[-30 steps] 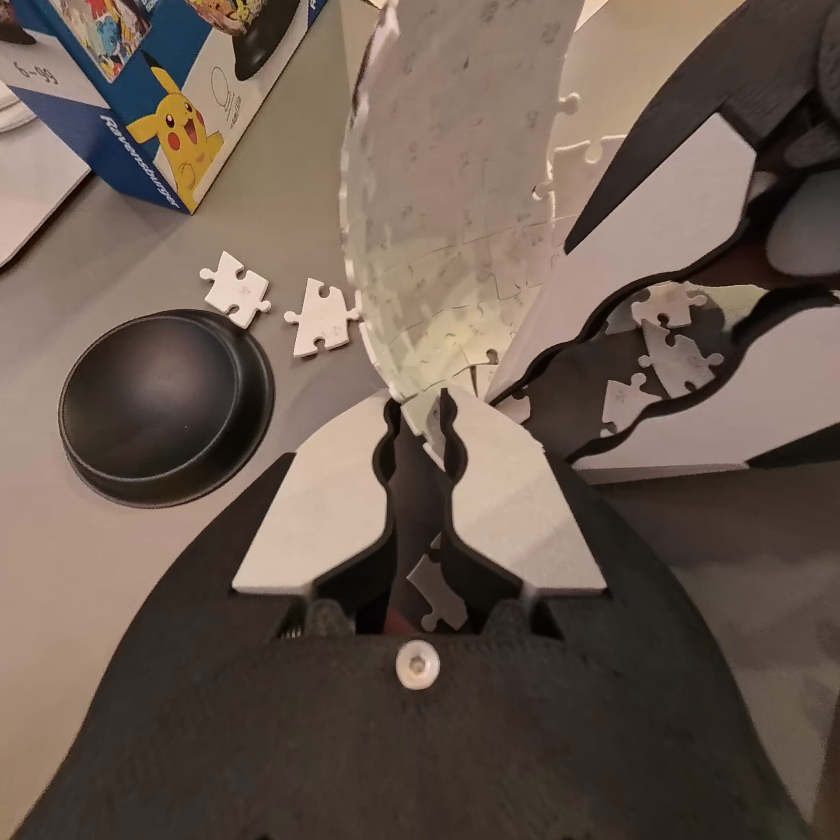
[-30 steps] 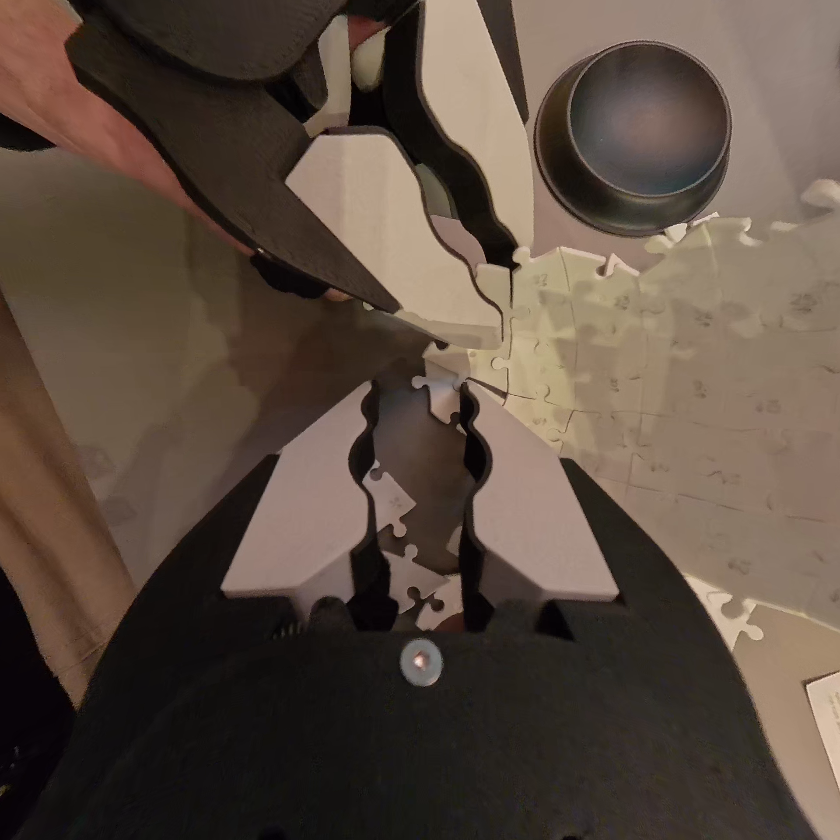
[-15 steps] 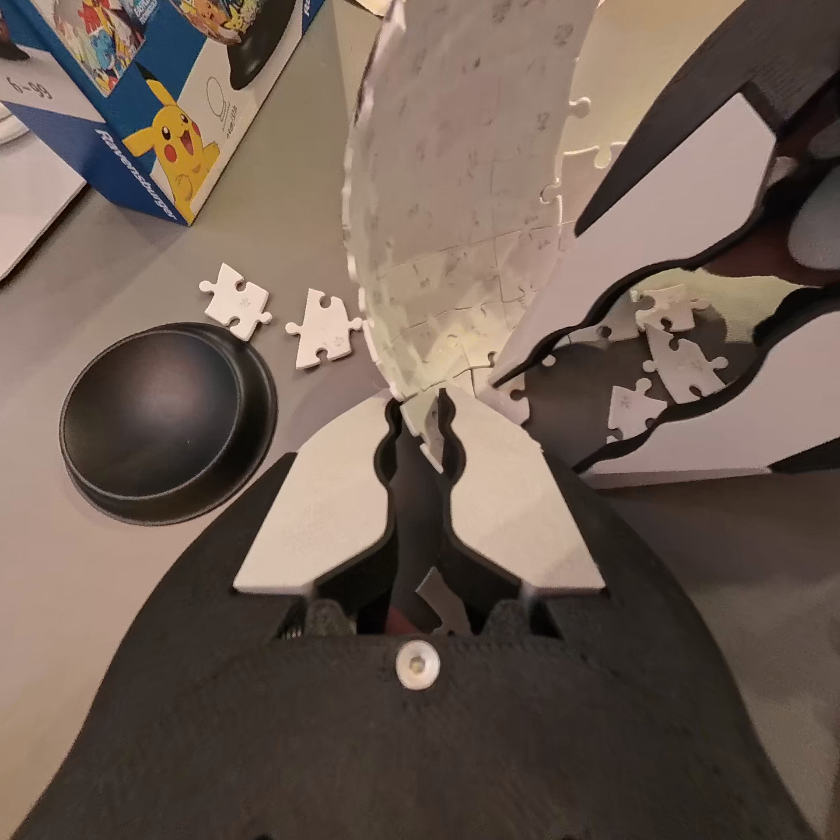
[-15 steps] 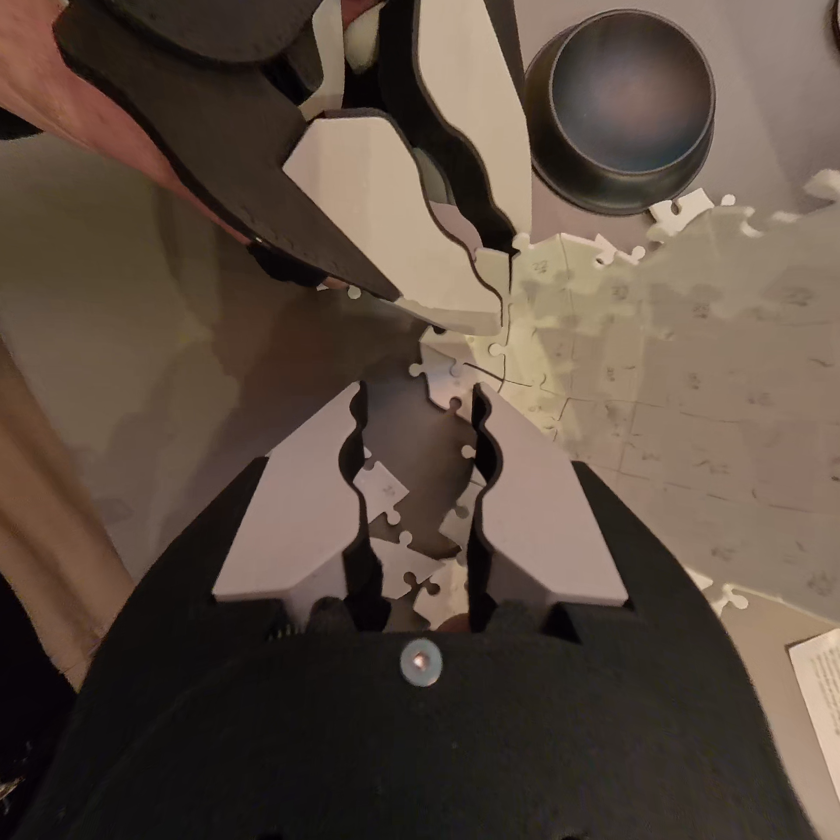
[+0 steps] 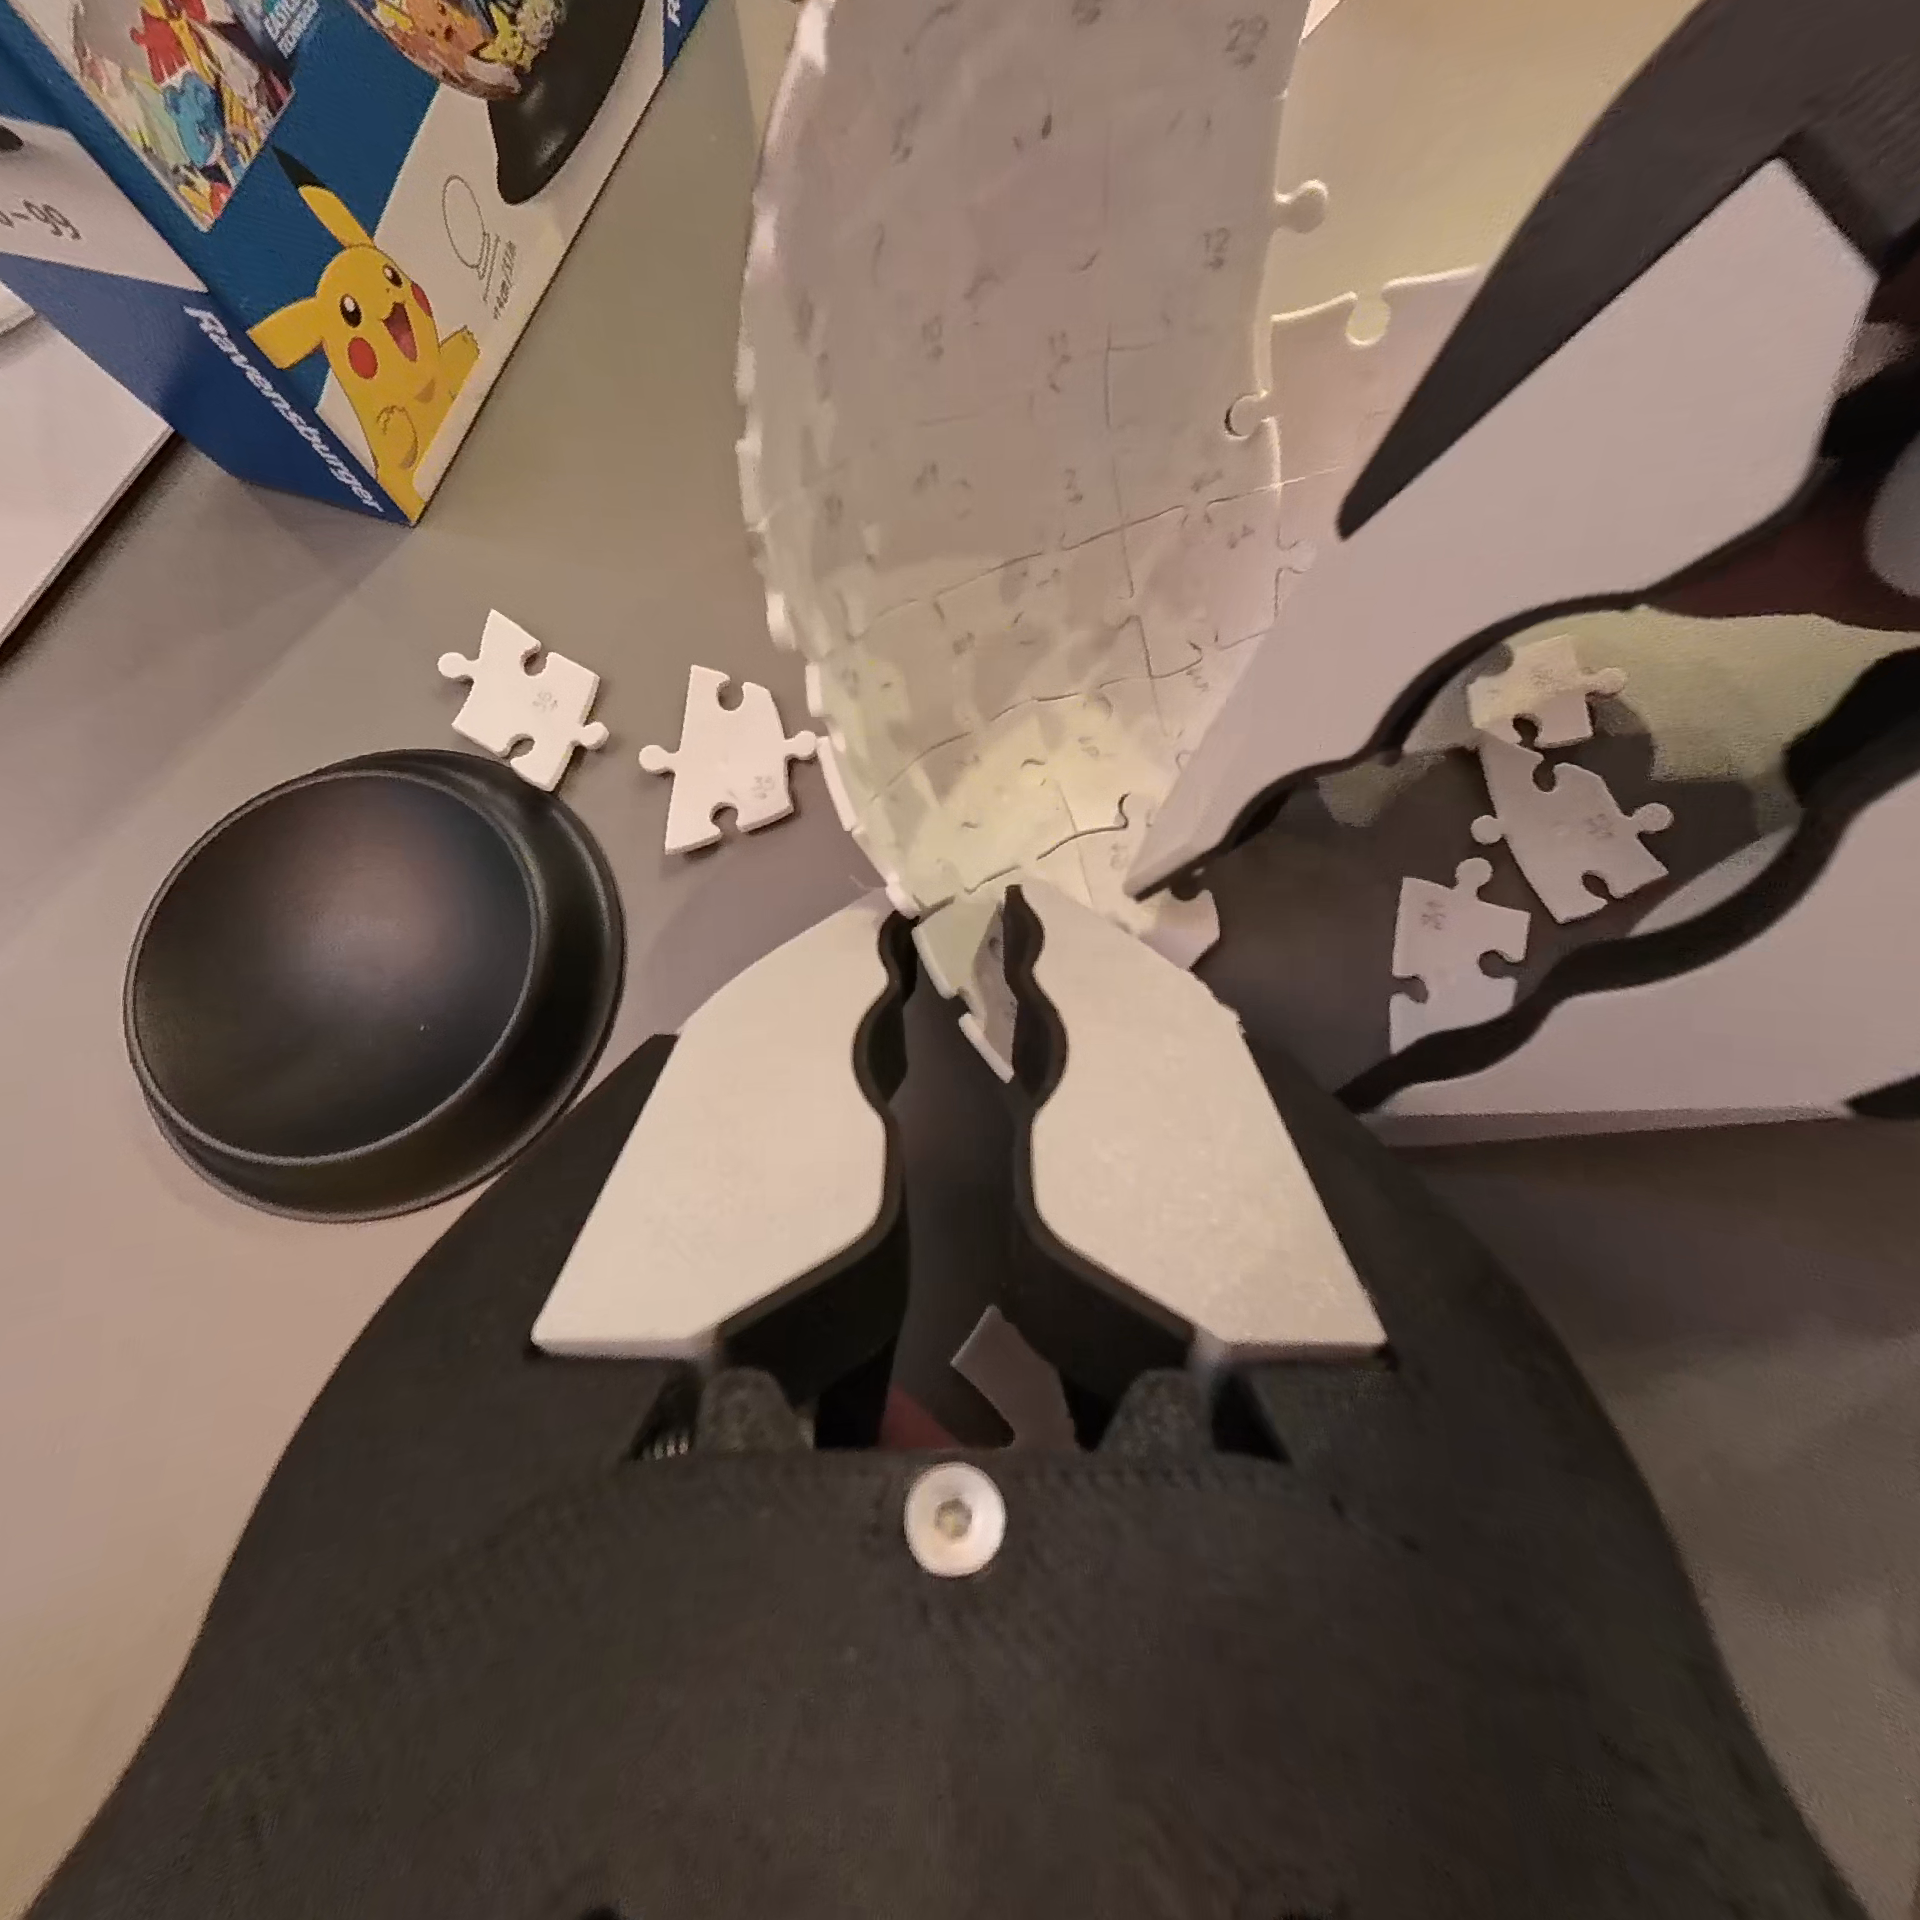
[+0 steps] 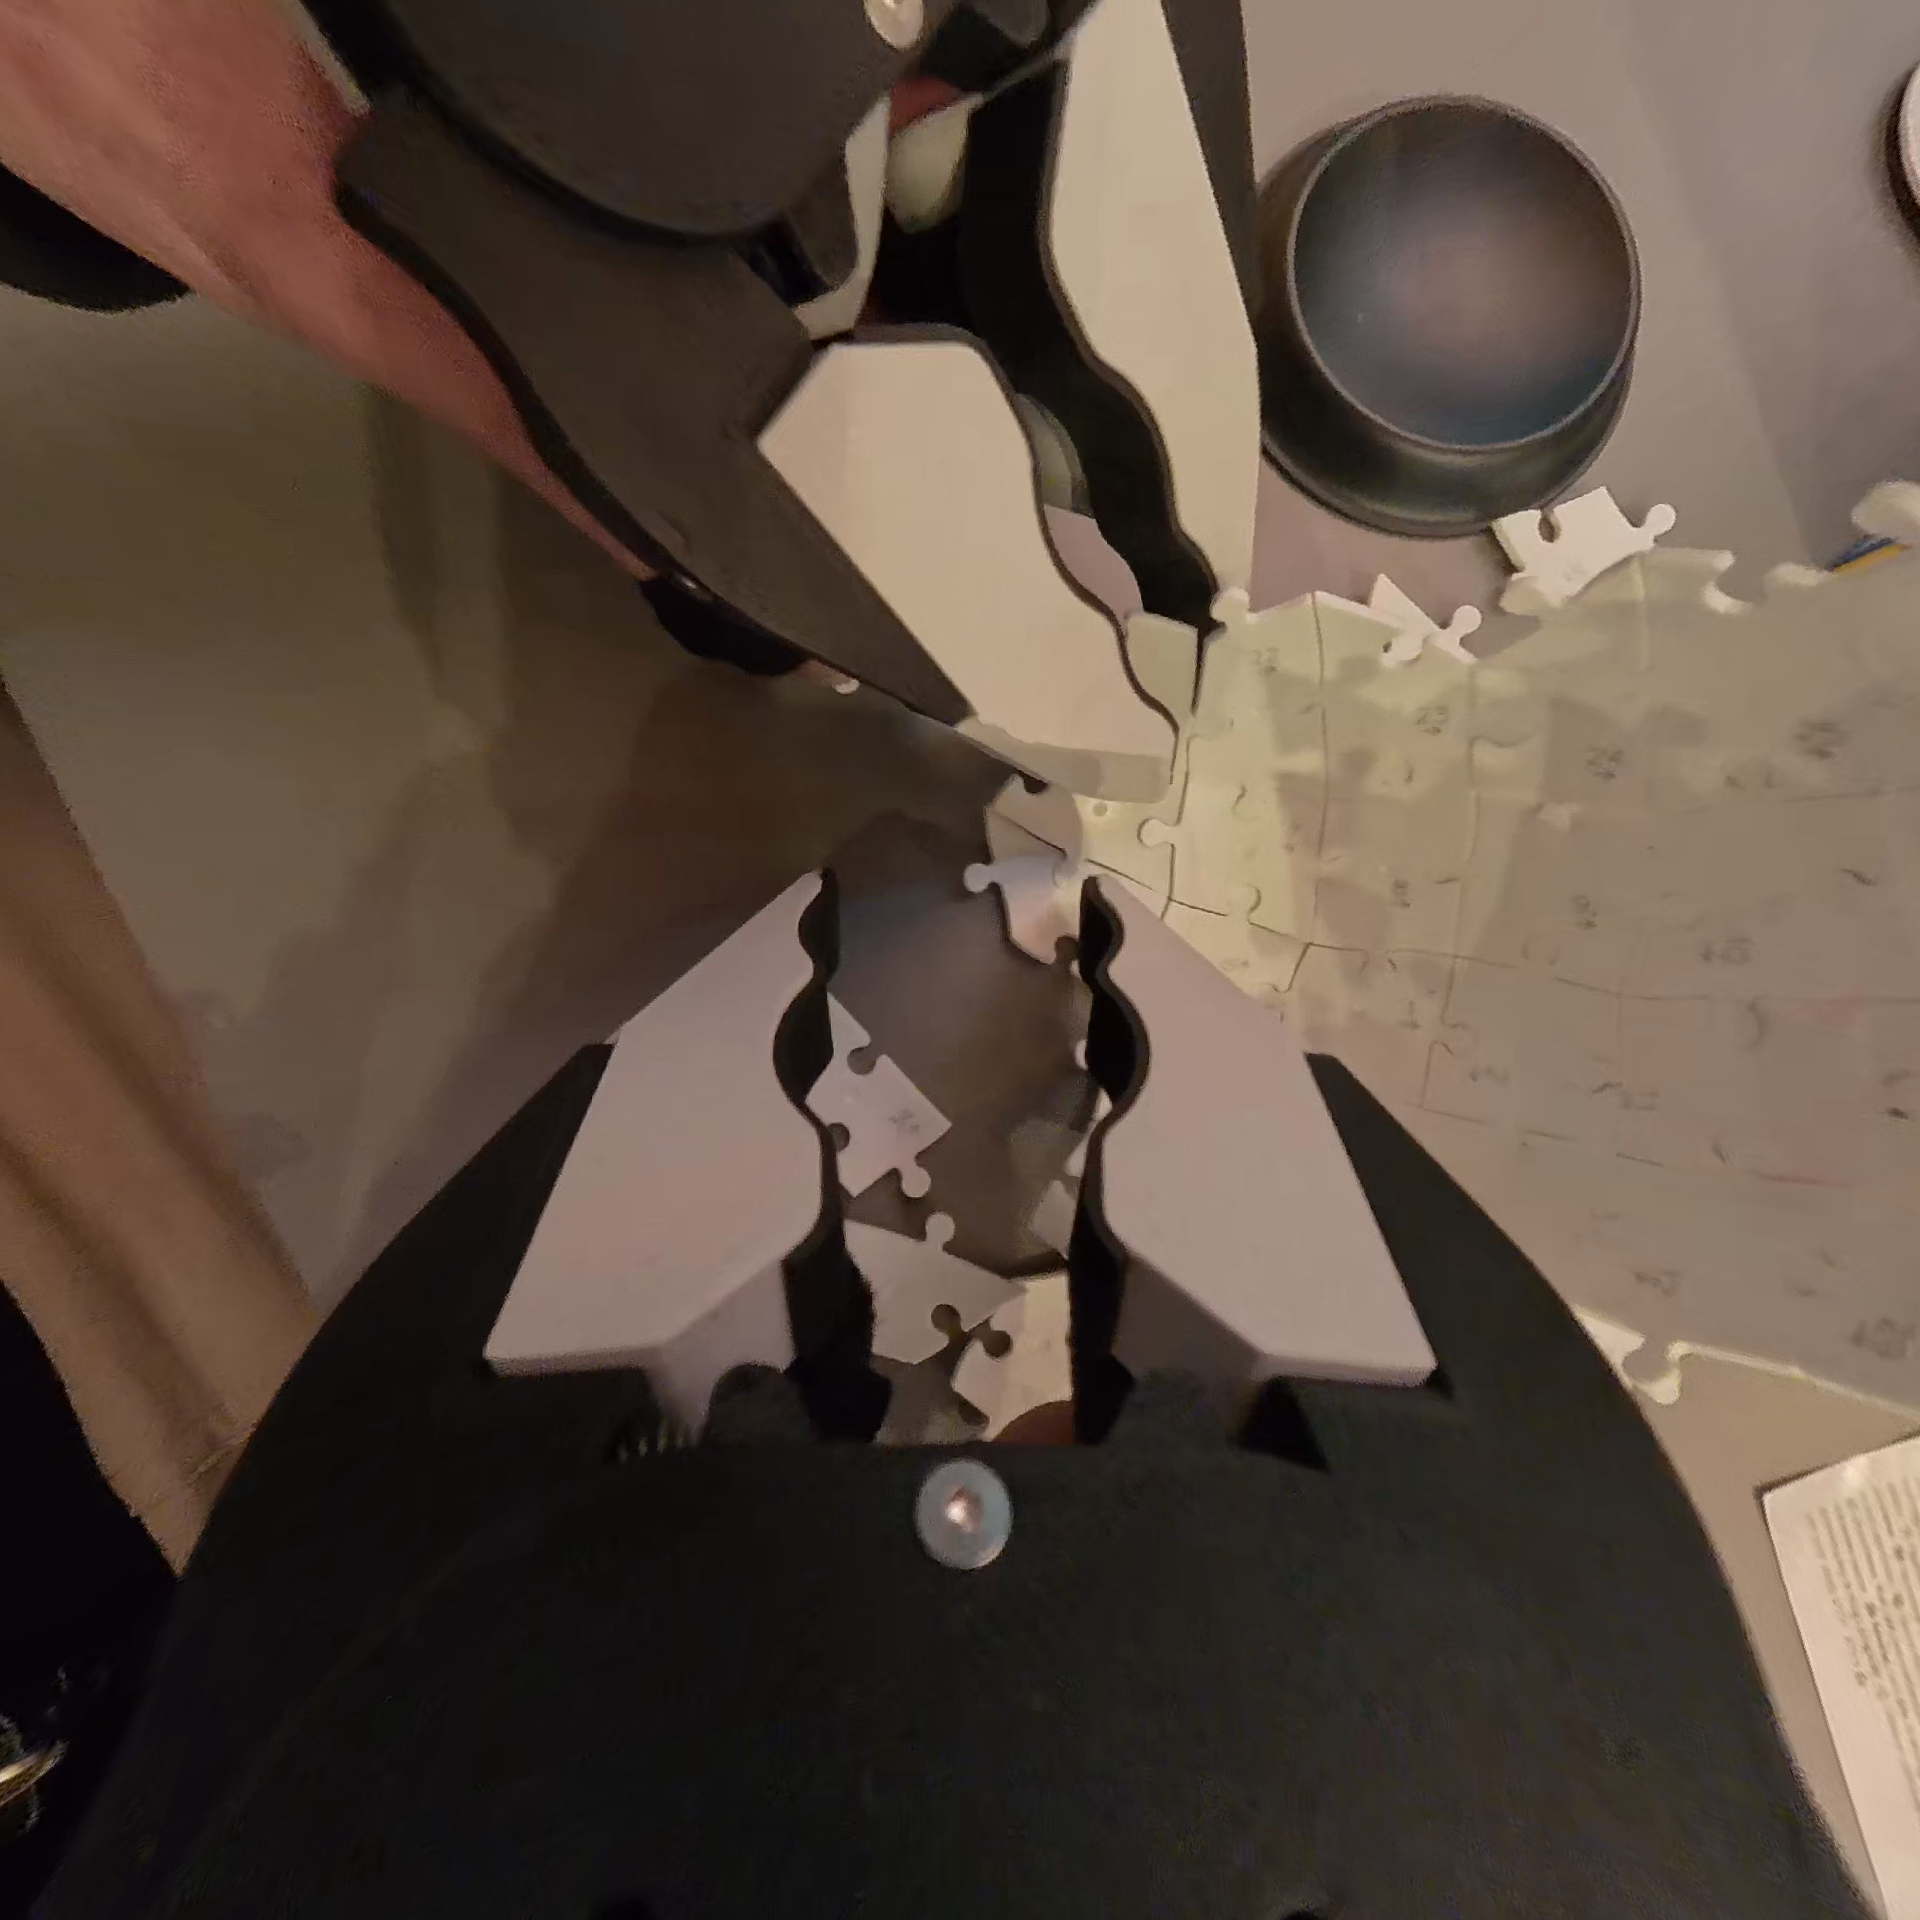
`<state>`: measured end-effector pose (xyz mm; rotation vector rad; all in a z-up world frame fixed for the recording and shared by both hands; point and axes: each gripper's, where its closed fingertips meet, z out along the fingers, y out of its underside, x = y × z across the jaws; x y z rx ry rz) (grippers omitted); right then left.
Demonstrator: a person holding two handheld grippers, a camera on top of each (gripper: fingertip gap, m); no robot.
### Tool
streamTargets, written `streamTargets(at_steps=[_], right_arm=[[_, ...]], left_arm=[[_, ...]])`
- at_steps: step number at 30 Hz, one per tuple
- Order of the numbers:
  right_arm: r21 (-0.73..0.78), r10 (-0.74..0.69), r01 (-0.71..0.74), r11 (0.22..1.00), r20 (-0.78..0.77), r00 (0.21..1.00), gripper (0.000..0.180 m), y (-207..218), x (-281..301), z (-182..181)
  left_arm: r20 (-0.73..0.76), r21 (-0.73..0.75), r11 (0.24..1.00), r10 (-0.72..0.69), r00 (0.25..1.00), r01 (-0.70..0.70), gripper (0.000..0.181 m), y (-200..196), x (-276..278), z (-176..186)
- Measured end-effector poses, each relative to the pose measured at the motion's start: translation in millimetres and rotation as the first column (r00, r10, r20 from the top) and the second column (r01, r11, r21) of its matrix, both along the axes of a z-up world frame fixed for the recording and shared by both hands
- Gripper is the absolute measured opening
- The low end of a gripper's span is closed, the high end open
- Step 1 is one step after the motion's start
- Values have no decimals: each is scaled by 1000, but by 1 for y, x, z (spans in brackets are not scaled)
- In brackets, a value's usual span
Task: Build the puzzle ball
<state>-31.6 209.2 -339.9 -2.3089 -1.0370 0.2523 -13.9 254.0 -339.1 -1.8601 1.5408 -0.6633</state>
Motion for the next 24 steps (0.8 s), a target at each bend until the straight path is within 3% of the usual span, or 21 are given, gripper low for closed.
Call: streamTargets(at_steps=[1,24], right_arm=[[8,7,-7,1000,-1,1000,45,0,-1,1],[-74,29,-27,997,37,999,53,-2,-4,-7]], left_arm=[[0,-1,1000,0,1000,0,16,0,0,0],[-13,-48,999,15,1000,-16,17,2,1,-4]])
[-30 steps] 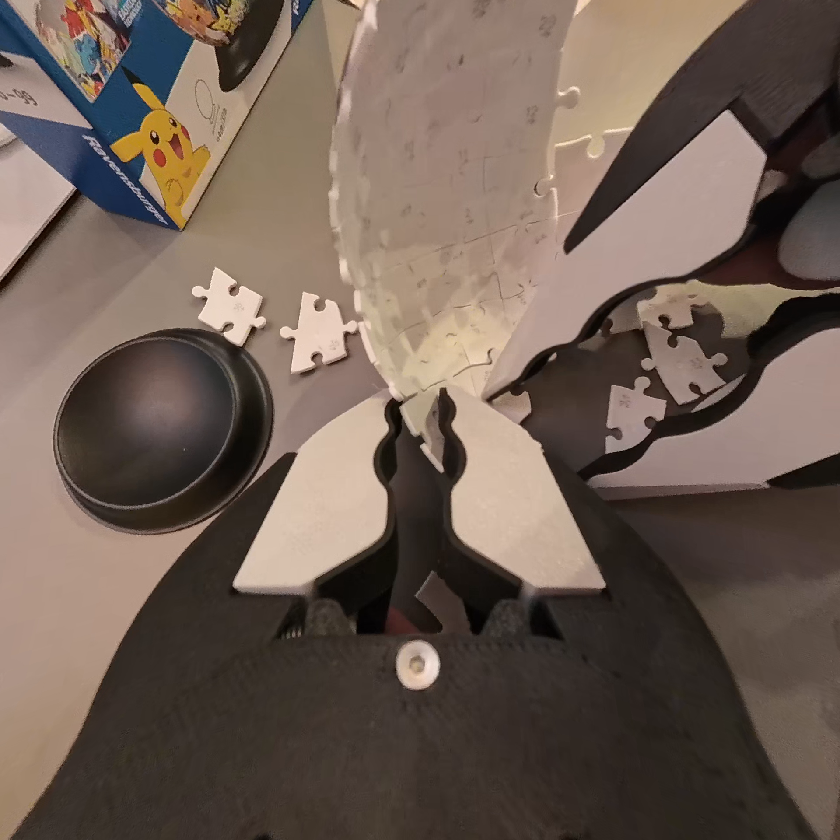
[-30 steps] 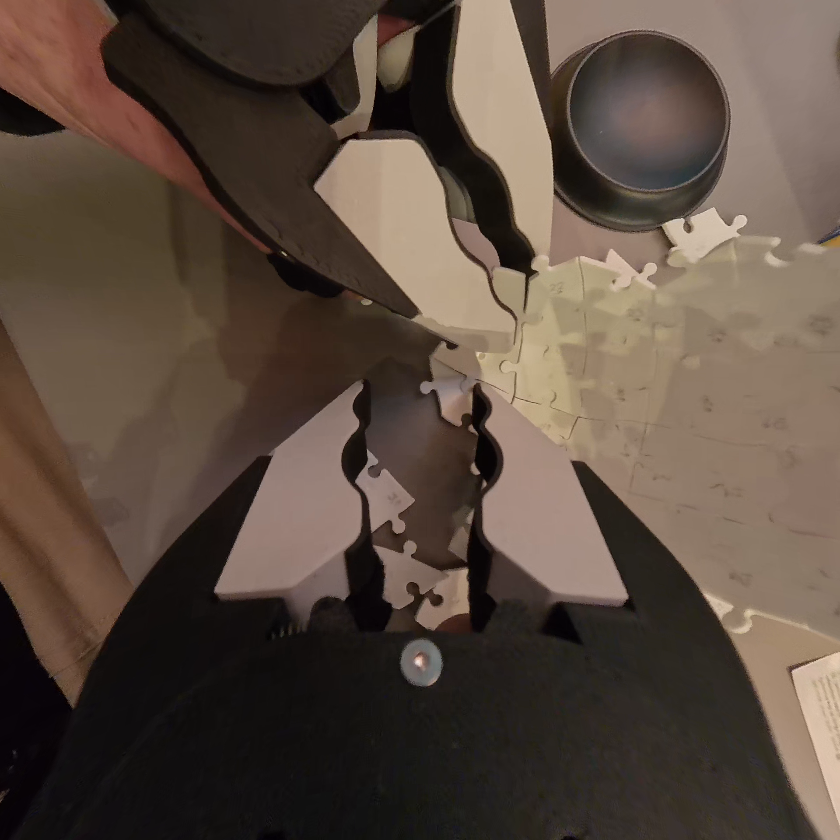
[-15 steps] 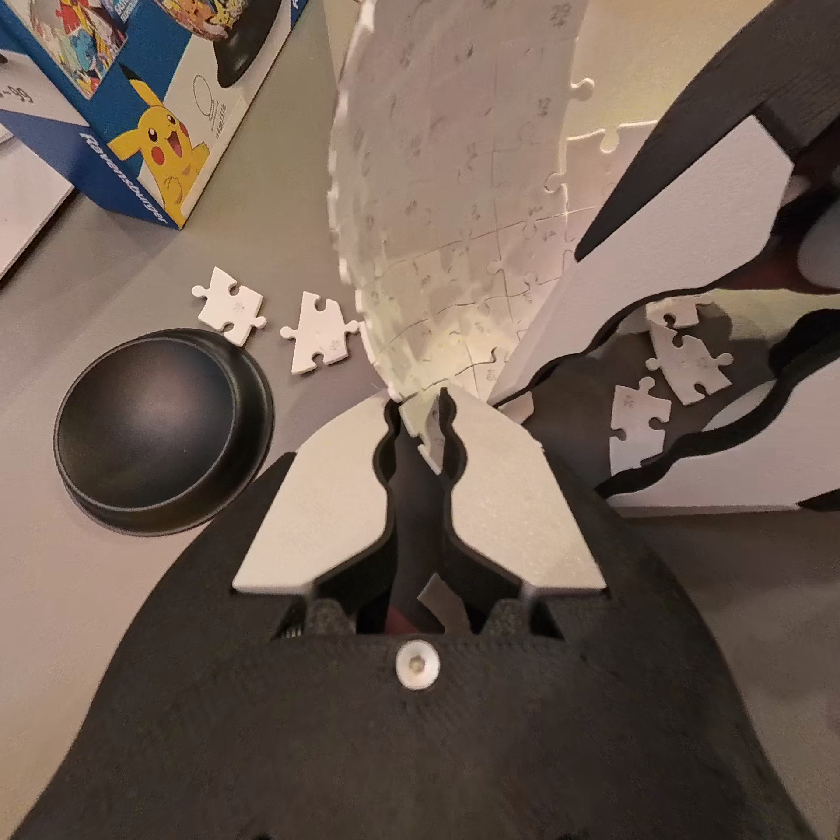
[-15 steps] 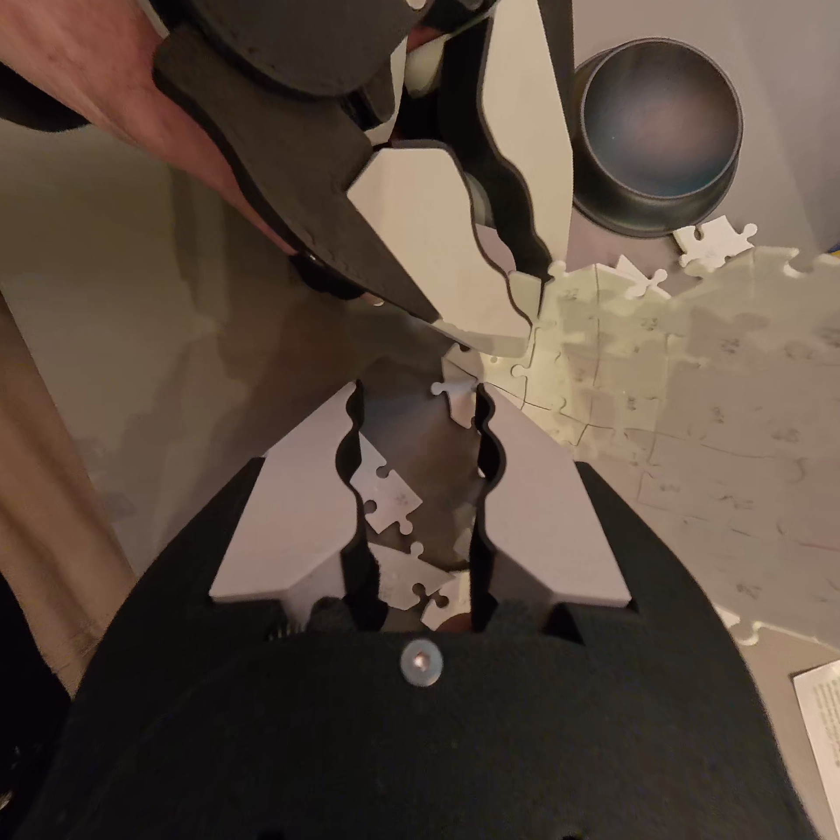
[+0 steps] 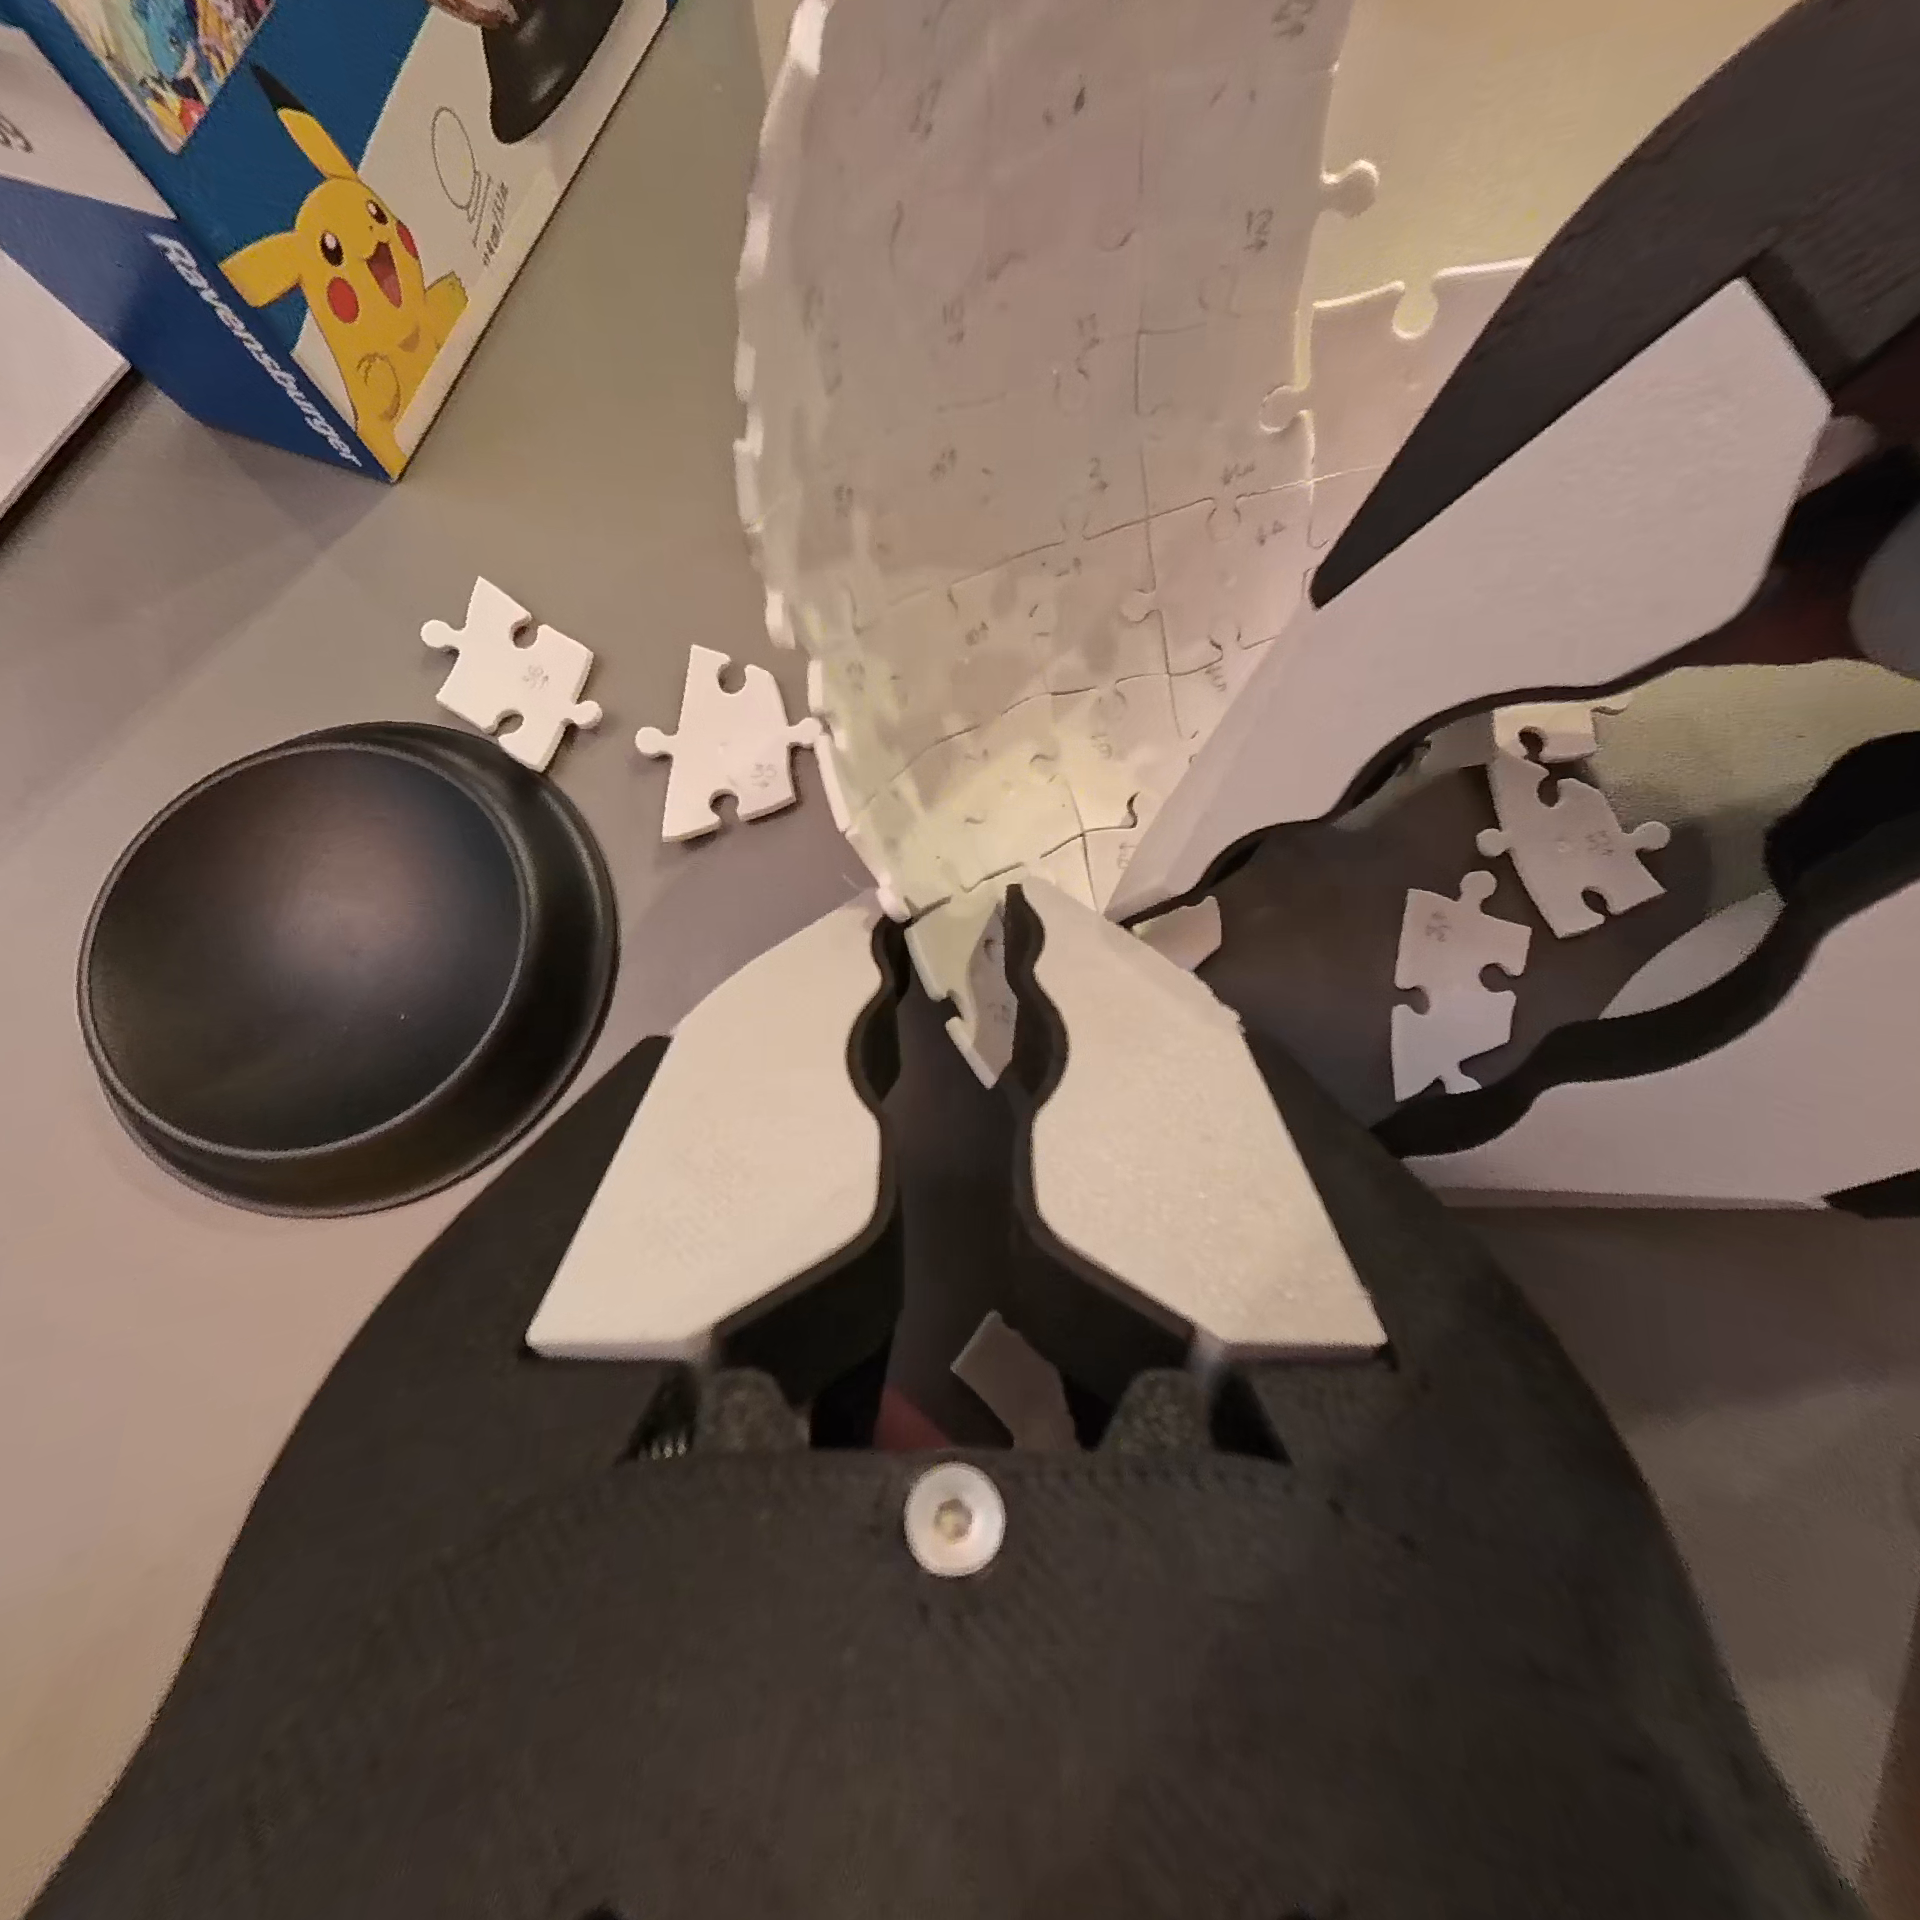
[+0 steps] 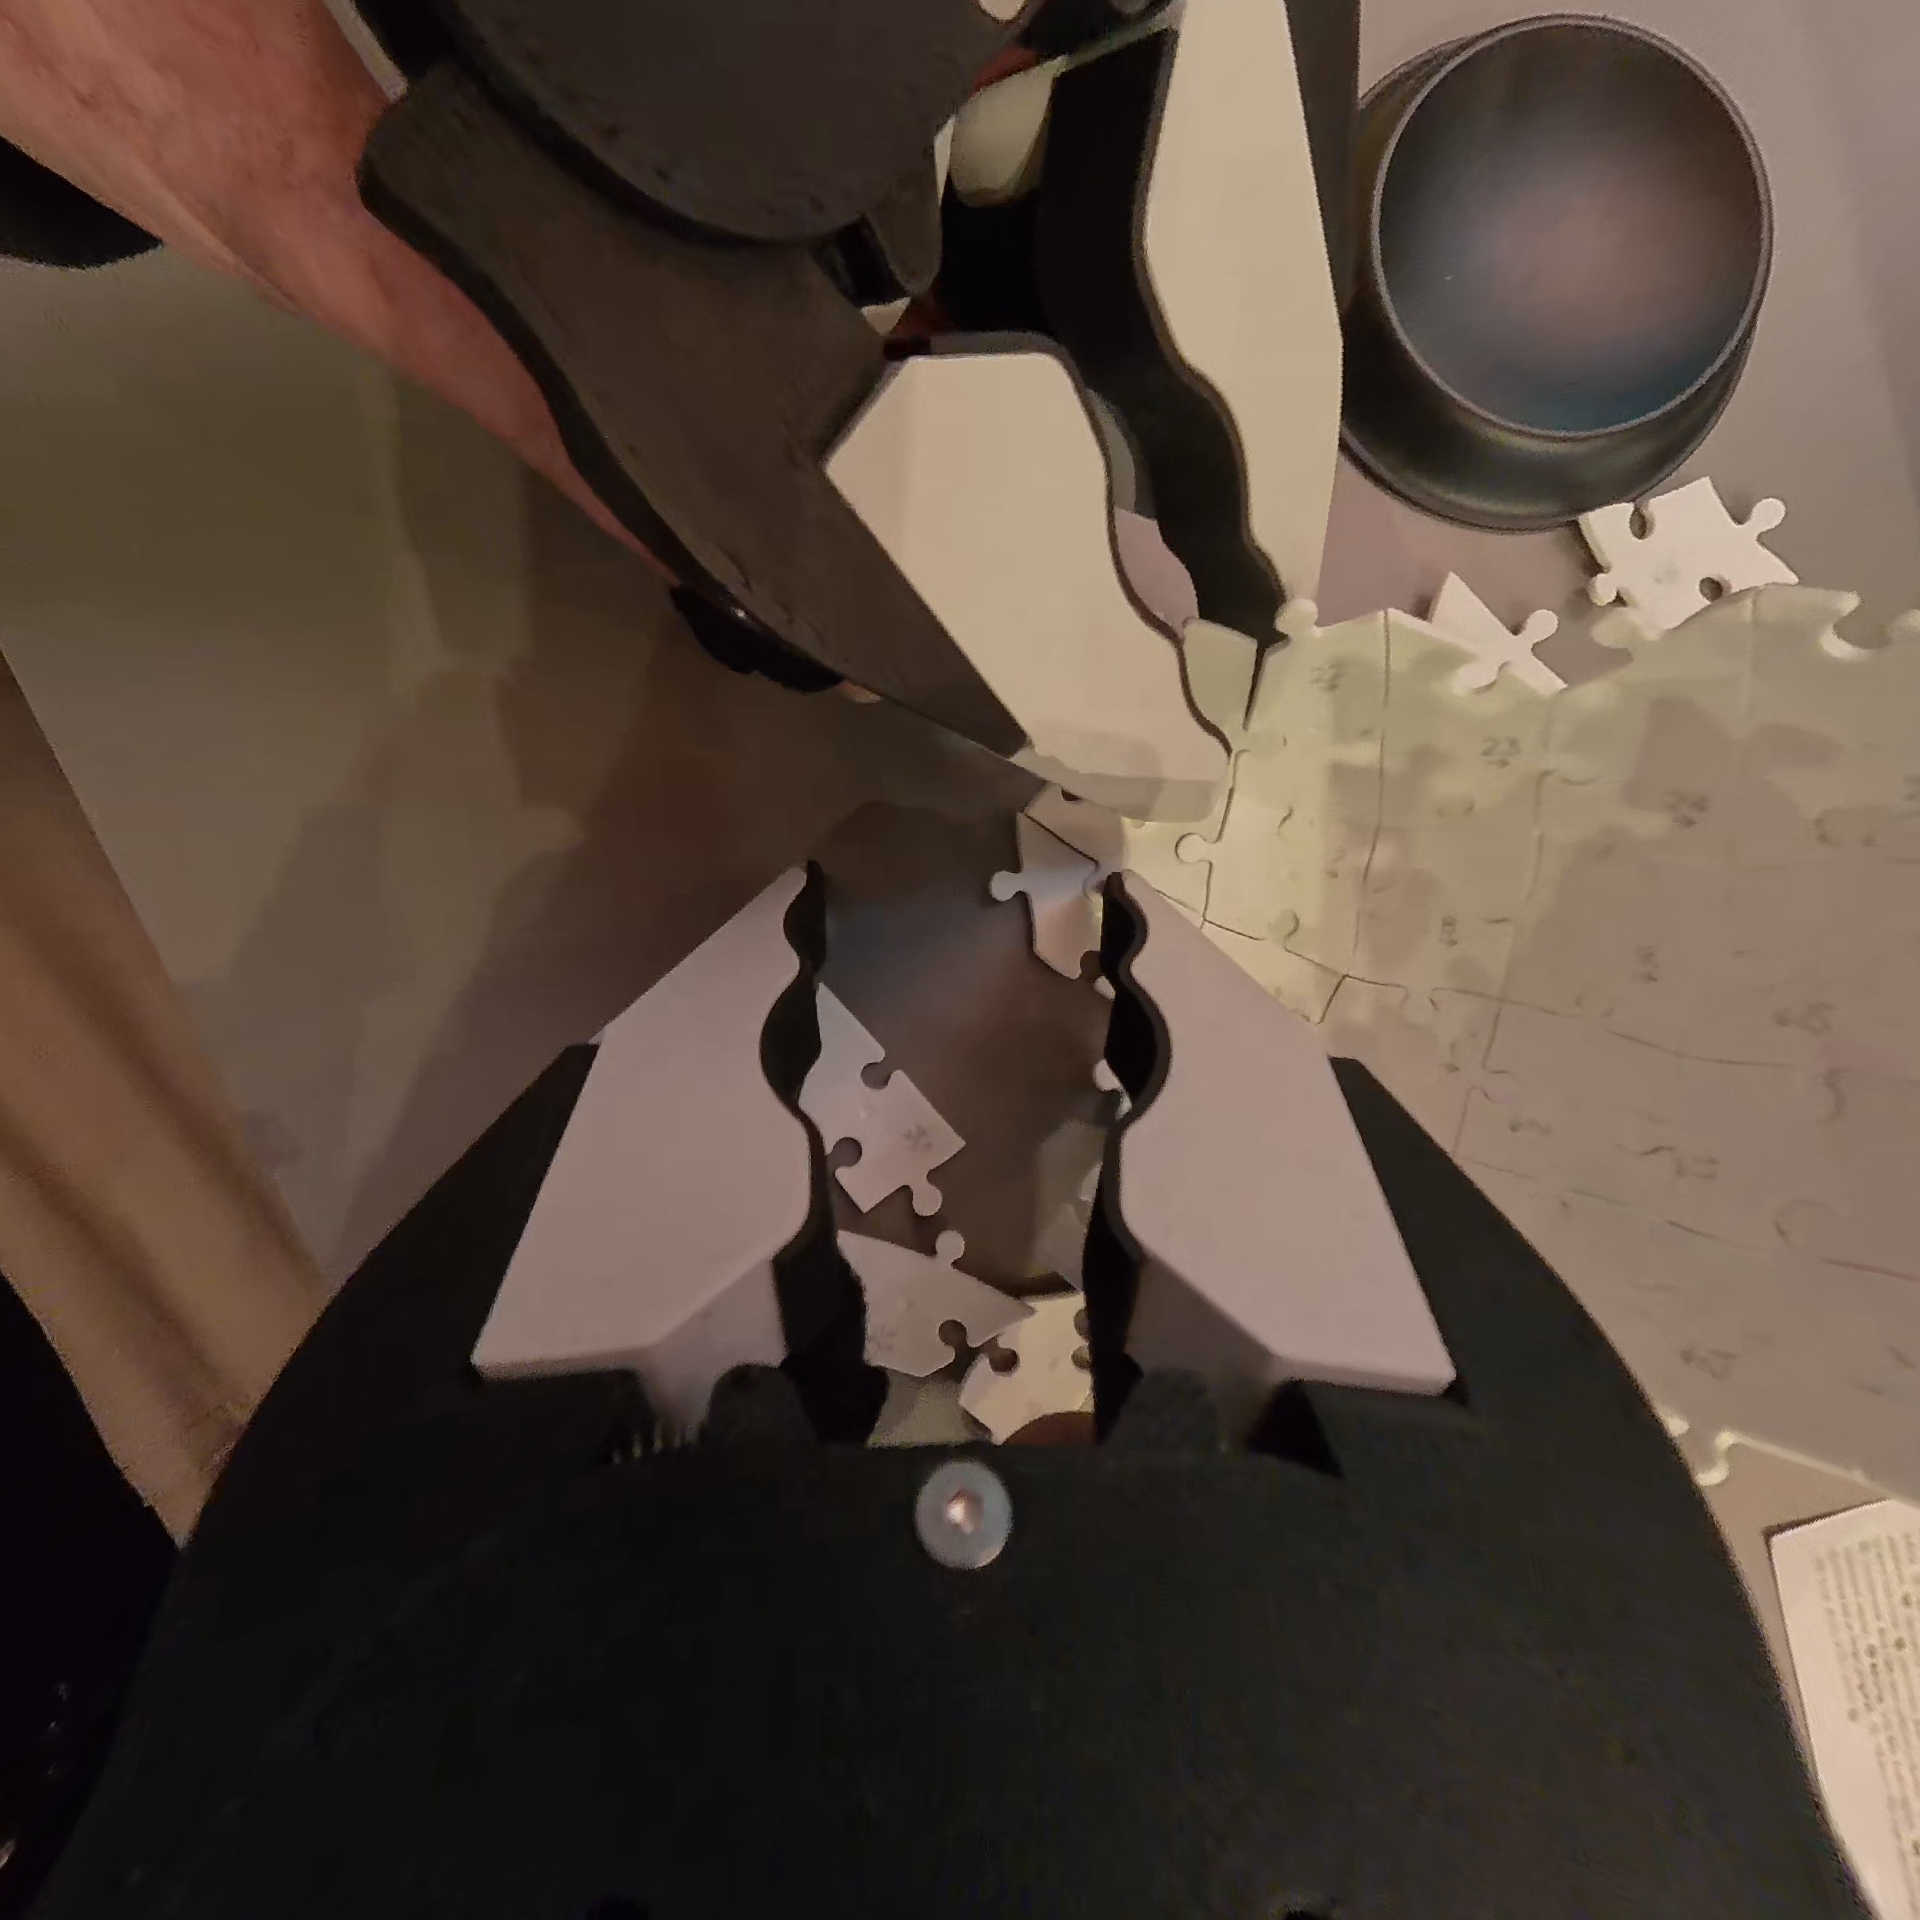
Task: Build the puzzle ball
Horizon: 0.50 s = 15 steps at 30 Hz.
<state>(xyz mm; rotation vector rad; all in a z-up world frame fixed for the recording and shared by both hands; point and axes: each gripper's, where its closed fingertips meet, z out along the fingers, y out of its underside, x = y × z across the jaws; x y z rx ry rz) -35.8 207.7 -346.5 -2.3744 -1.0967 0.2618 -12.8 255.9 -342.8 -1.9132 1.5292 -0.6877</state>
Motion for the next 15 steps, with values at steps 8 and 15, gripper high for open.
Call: streamTargets(at_steps=[8,15], right_arm=[[-14,3,-3,1000,-2,1000,56,-1,-1,-1],[-10,24,-25,1000,-6,1000,58,-2,-1,-1]], left_arm=[[-42,-70,997,-23,999,20,25,-7,-8,-1],[-67,-67,998,-21,997,17,31,-7,-10,-2]])
